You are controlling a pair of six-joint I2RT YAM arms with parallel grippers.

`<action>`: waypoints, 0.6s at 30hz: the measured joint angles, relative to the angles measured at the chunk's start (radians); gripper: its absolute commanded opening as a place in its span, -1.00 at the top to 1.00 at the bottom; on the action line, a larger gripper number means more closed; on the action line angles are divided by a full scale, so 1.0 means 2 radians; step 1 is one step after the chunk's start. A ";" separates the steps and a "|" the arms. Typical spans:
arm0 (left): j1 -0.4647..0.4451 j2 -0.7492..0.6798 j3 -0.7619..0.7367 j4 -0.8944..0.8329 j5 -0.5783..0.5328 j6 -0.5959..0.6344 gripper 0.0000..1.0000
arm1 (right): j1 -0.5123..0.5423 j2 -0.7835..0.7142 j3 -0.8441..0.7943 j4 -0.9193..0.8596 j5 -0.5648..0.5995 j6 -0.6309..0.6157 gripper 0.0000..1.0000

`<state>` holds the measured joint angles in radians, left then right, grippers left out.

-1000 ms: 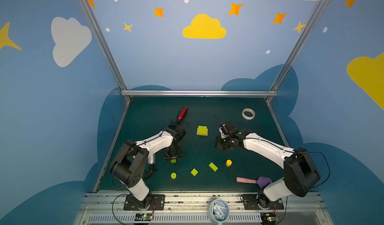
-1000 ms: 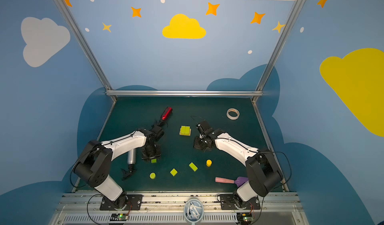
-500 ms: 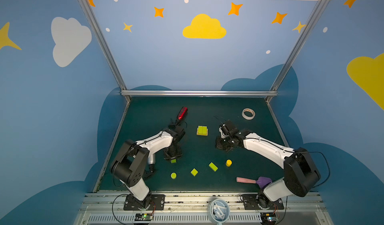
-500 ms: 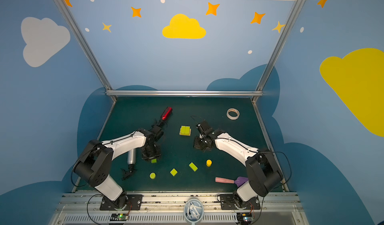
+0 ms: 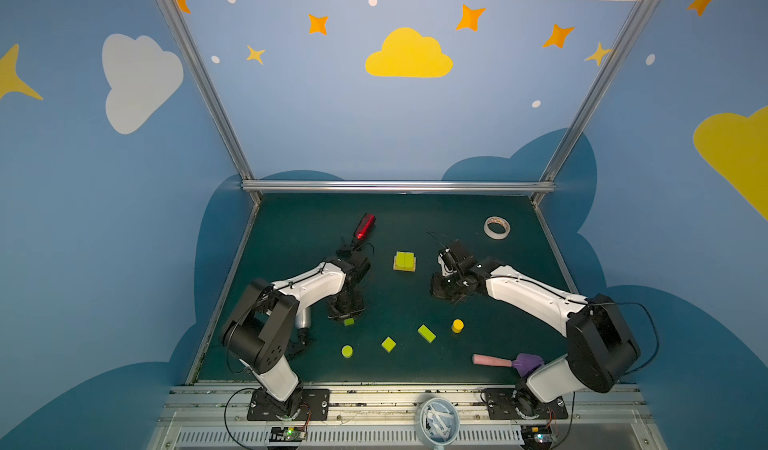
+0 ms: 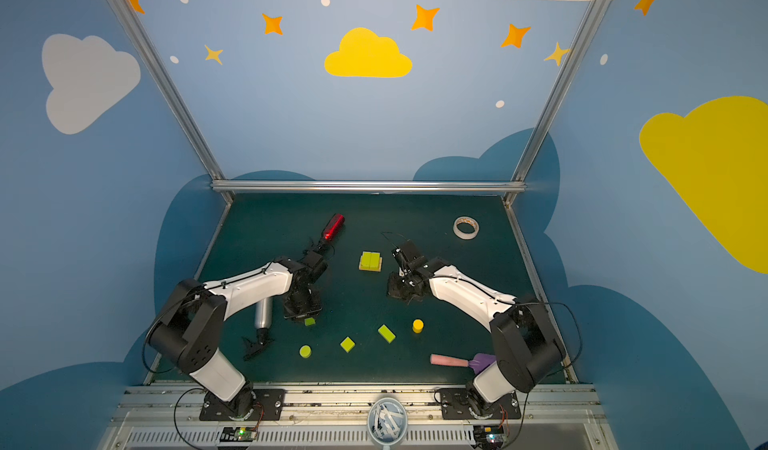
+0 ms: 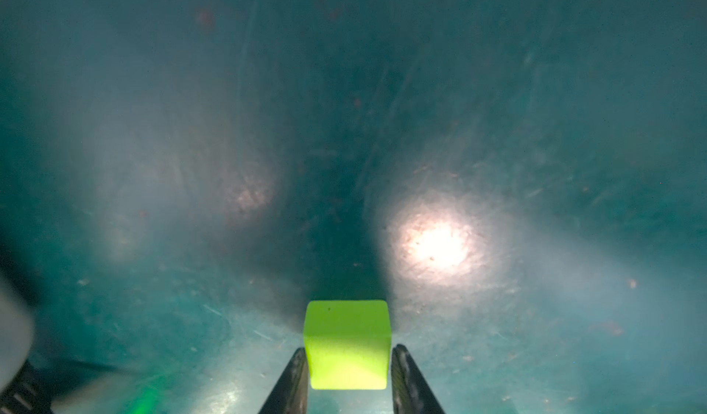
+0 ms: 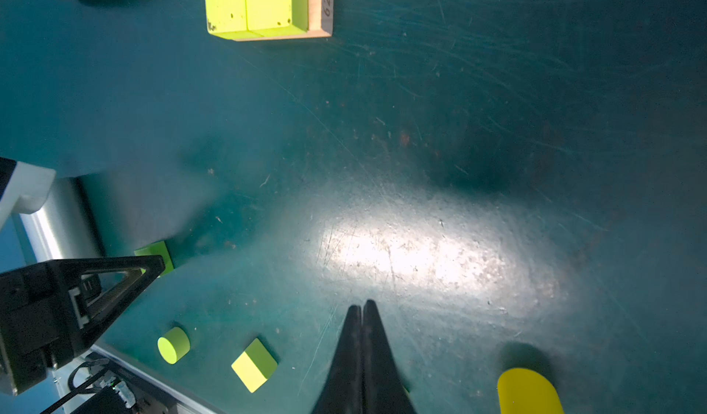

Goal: Build the wood block tower
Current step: 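Close the left gripper on the small lime-green cube, then lift the cube with the left gripper and carry it over the stack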

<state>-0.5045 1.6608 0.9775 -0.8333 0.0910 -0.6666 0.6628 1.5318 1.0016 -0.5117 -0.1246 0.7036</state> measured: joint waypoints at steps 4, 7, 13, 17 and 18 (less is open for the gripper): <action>0.000 0.000 -0.003 0.000 0.001 0.000 0.36 | 0.000 0.000 0.000 0.000 0.000 0.000 1.00; 0.000 0.000 -0.003 0.000 0.001 0.000 0.39 | 0.000 0.000 0.000 0.000 0.000 0.000 1.00; 0.000 0.000 -0.003 -0.001 0.002 0.001 0.47 | 0.001 0.001 0.000 0.000 0.000 0.000 1.00; 0.000 -0.001 -0.003 -0.001 0.002 0.004 0.52 | 0.001 0.001 0.000 0.000 0.000 0.000 1.00; 0.000 -0.001 -0.002 -0.002 0.002 0.006 0.53 | 0.001 0.001 0.000 0.000 0.000 0.000 1.00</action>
<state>-0.5041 1.6588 0.9733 -0.8379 0.0940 -0.6548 0.6655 1.5330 1.0016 -0.5117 -0.1246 0.7040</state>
